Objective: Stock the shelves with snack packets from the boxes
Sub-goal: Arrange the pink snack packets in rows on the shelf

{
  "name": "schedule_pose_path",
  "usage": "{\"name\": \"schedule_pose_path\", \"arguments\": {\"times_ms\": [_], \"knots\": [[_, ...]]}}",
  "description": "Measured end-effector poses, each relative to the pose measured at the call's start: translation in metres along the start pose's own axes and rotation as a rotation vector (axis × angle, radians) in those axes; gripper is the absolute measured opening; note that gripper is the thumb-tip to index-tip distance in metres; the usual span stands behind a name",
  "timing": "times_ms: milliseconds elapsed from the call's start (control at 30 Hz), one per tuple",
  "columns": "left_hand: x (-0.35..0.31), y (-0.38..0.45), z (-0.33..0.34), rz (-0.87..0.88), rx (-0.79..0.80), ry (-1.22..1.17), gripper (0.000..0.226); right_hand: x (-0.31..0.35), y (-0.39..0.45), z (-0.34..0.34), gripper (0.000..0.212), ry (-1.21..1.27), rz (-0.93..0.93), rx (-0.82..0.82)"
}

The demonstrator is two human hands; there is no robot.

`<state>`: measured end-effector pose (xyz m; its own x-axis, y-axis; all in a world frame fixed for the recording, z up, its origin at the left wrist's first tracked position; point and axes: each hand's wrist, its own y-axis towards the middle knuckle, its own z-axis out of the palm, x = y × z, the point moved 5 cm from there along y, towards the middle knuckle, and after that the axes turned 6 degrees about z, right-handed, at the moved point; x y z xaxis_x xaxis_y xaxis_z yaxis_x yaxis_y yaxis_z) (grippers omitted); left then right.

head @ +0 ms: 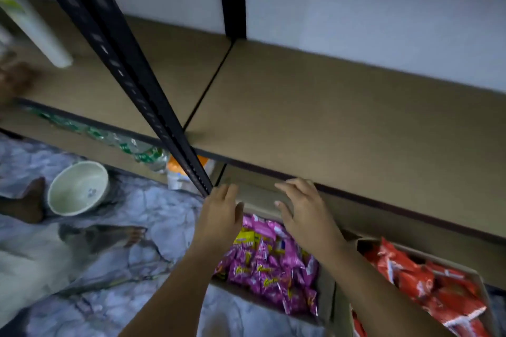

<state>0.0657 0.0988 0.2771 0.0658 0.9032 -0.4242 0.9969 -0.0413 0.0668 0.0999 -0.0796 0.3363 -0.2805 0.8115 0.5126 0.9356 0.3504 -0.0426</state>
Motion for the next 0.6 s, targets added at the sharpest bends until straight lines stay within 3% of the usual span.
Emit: {"name": "schedule_pose_path", "arguments": {"times_ms": [167, 300, 467, 600], "knots": [[0.092, -0.032, 0.147, -0.15, 0.185, -0.025, 0.052, -0.089, 0.002, 0.15, 0.041, -0.028, 0.161, 0.218], [0.134, -0.062, 0.23, -0.272, 0.295, -0.018, 0.039, -0.144, -0.018, 0.254, 0.048, -0.07, 0.206, 0.47], [0.151, -0.096, 0.298, -0.215, 0.42, 0.139, 0.049, -0.19, -0.061, 0.333, 0.069, -0.14, 0.213, 0.77], [0.152, -0.108, 0.322, -0.208, 0.531, 0.317, 0.051, -0.2, -0.083, 0.362, 0.066, -0.34, 0.098, 0.751]]}}
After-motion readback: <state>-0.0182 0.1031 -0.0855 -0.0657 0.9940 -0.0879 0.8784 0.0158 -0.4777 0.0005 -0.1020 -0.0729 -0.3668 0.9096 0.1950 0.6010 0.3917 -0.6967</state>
